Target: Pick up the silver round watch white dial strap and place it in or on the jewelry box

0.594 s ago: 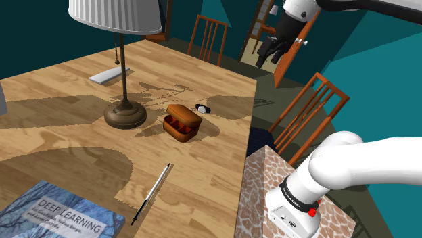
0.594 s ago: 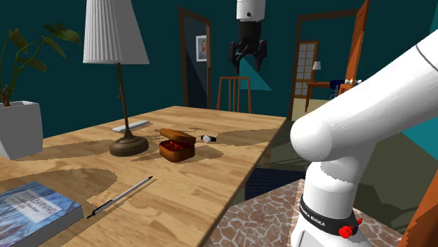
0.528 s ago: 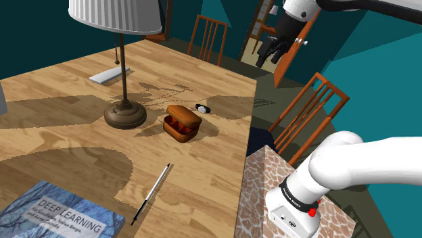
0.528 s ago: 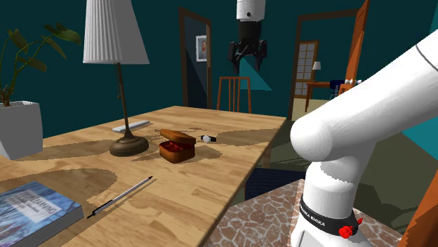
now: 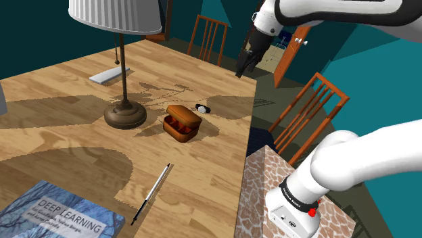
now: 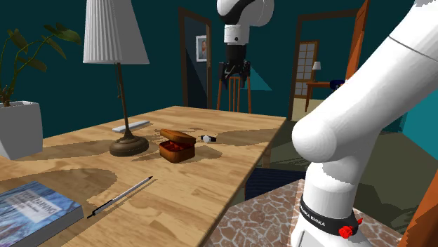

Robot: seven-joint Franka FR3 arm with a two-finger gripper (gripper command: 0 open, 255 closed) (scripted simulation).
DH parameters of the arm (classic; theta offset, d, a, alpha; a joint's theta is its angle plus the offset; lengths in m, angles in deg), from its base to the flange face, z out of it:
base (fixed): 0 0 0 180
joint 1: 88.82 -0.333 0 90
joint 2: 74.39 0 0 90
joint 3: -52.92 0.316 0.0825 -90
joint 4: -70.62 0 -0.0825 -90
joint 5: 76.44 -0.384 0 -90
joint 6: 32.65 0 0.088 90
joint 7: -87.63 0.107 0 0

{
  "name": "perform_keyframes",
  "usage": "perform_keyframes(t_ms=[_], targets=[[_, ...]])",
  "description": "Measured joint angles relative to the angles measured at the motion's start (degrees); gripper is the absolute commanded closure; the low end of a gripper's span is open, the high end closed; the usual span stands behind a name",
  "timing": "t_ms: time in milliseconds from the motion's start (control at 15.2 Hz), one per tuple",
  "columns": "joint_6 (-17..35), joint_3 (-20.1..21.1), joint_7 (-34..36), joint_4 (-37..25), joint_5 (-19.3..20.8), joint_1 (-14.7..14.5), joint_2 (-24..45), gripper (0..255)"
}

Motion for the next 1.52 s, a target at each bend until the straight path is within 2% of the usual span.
perform_keyframes(t_ms=[594,990,1518], targets=[[9.2,-2.49,-12.99,-4.09,-4.34,-4.09,18.45,0],[12.29,-2.09,-21.14,-9.66,-7.96,-6.21,30.89,0],[17.94,-1.69,-22.69,-7.02,-8.95,-6.63,34.48,0]])
